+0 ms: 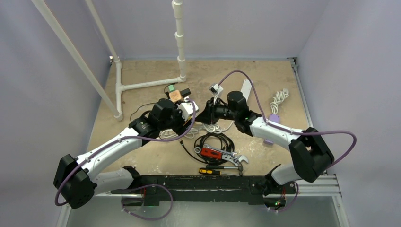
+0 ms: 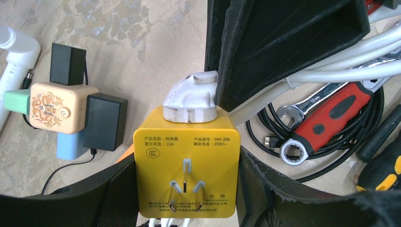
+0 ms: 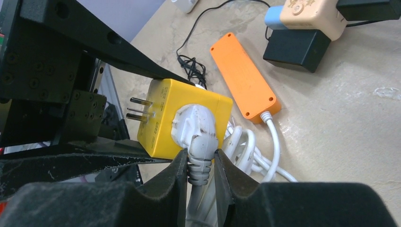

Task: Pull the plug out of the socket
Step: Remove the plug from the socket.

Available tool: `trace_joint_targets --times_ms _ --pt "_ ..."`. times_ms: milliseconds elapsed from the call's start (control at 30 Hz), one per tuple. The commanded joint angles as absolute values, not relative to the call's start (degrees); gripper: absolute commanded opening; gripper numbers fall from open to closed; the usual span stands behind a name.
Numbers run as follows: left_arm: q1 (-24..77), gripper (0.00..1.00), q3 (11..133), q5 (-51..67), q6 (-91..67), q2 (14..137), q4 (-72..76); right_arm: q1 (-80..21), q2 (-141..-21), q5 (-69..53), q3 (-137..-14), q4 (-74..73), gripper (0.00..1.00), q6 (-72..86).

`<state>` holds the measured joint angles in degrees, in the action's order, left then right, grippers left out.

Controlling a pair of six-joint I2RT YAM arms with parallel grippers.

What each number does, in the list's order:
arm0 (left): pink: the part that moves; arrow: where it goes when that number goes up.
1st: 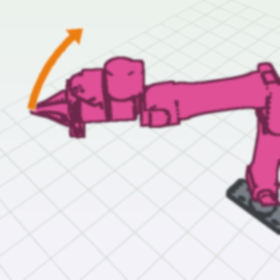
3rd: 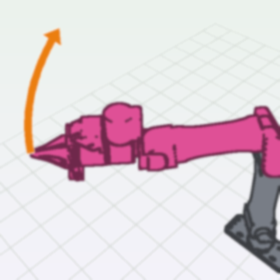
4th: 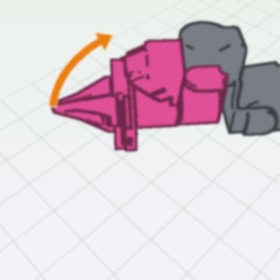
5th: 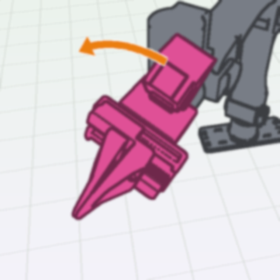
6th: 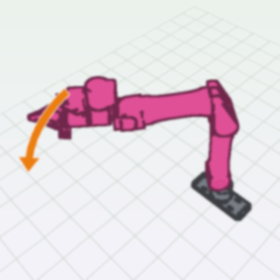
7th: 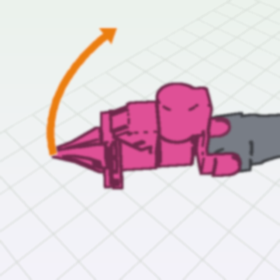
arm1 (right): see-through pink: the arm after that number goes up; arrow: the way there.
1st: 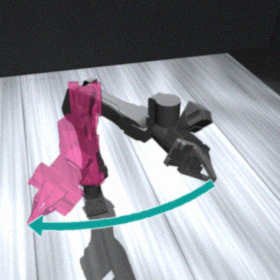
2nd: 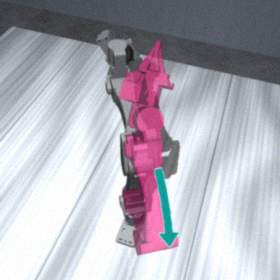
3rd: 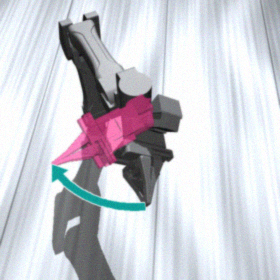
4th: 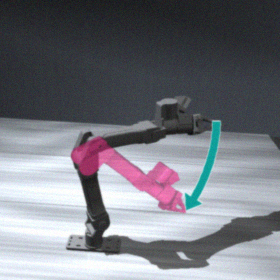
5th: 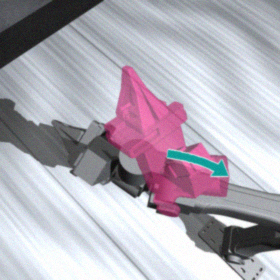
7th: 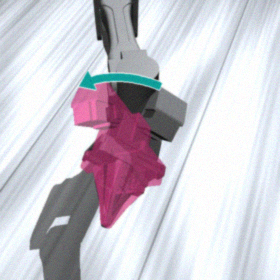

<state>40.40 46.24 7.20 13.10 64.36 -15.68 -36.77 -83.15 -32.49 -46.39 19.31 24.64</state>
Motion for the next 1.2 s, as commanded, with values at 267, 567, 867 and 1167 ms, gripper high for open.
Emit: trace_joint_targets --times_ms 267,567,867,1167 --pt "40.8 0.0 49.3 9.1 12.7 64.6 -9.3 -41.9 -78.8 -25.2 -47.2 21.1 0.0 26.3" --pt "40.8 0.0 49.4 9.2 12.7 63.6 -10.4 -39.9 -77.1 -31.4 -45.2 20.9 0.0 19.3" --pt "40.8 0.0 49.5 8.8 12.8 63.7 -10.6 -35.7 -74.7 -42.6 -41.4 24.7 0.0 17.4" --pt "40.8 0.0 49.6 10.0 12.4 64.9 -10.3 -37.1 -73.4 -36.7 -41.5 25.2 0.0 21.8"
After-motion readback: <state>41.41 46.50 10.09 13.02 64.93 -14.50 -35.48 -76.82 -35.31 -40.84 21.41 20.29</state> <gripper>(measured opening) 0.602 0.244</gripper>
